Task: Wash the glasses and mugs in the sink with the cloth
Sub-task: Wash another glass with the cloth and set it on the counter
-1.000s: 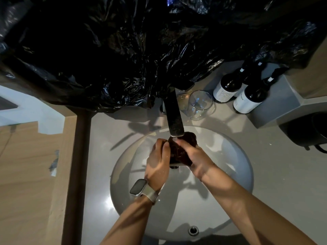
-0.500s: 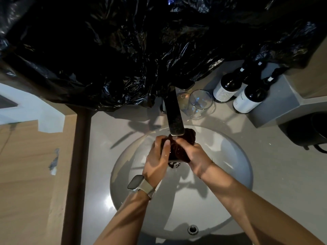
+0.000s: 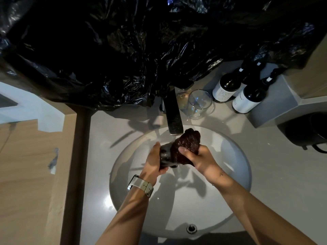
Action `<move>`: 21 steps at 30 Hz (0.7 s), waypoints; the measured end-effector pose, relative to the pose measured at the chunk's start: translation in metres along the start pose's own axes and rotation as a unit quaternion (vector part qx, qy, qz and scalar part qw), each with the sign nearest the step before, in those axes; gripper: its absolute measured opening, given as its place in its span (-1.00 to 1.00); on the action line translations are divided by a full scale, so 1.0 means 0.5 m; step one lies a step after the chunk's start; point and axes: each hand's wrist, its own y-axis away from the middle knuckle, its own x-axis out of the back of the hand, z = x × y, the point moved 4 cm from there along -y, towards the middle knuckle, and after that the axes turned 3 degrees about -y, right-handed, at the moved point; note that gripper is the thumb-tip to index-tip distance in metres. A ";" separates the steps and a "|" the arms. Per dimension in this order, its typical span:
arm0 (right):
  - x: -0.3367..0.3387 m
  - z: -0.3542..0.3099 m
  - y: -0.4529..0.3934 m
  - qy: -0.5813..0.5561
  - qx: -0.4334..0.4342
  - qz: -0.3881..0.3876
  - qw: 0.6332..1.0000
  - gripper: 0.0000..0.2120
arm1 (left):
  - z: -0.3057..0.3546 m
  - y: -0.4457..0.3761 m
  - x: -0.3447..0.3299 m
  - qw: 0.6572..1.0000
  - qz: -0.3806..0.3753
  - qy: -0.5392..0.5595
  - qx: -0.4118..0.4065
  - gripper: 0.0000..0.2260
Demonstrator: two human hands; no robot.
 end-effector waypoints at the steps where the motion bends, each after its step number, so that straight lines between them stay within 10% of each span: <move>1: 0.016 -0.002 0.005 0.014 0.011 0.008 1.000 -0.96 | -0.003 0.001 0.004 1.000 0.002 0.016 0.007 -0.55; 6: 0.088 -0.029 0.010 0.133 0.055 0.065 0.987 -0.84 | -0.013 -0.009 0.008 0.990 -0.031 0.129 0.054 -0.62; 13: 0.044 -0.032 0.020 -0.028 -0.057 -0.050 0.997 -0.56 | 0.019 -0.008 -0.039 0.984 -0.104 0.135 0.045 -0.64; 21: 0.017 -0.021 -0.014 -0.038 -0.053 -0.027 0.998 -0.69 | 0.006 -0.012 -0.033 0.986 -0.113 0.114 0.039 -0.59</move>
